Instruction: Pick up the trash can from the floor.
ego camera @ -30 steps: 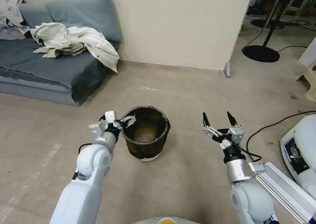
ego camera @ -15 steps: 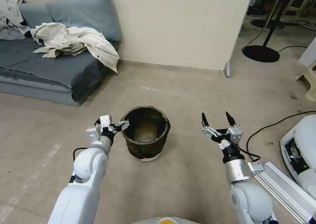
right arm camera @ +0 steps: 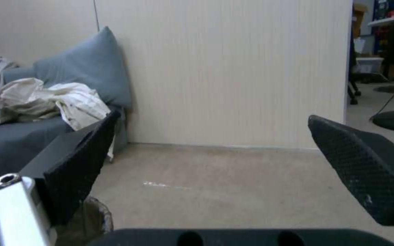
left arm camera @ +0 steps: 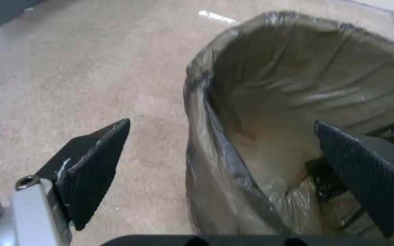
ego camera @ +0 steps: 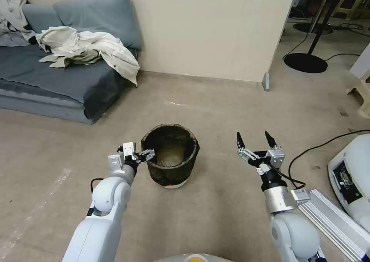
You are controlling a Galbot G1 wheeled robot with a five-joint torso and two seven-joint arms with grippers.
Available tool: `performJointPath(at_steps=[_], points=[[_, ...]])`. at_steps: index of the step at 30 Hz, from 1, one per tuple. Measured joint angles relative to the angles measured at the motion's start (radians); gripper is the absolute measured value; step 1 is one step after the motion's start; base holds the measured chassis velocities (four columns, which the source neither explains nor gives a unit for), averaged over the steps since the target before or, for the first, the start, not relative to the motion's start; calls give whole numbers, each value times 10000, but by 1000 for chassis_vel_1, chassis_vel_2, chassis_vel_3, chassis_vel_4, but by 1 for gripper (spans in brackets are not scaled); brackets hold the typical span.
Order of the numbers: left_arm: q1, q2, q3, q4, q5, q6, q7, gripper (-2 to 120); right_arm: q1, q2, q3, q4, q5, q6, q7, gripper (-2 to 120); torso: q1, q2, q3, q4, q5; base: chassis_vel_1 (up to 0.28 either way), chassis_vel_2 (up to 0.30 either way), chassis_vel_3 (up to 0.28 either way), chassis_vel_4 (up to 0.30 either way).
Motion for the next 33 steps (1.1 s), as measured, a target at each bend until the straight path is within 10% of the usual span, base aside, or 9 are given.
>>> performJointPath(at_steps=[33], points=[[-1452,103,882,1001,-1139,1239,-1330,99,103,-51,55,-229,23,37,-52,100,0,0,0,0,0,0,0,0,0]])
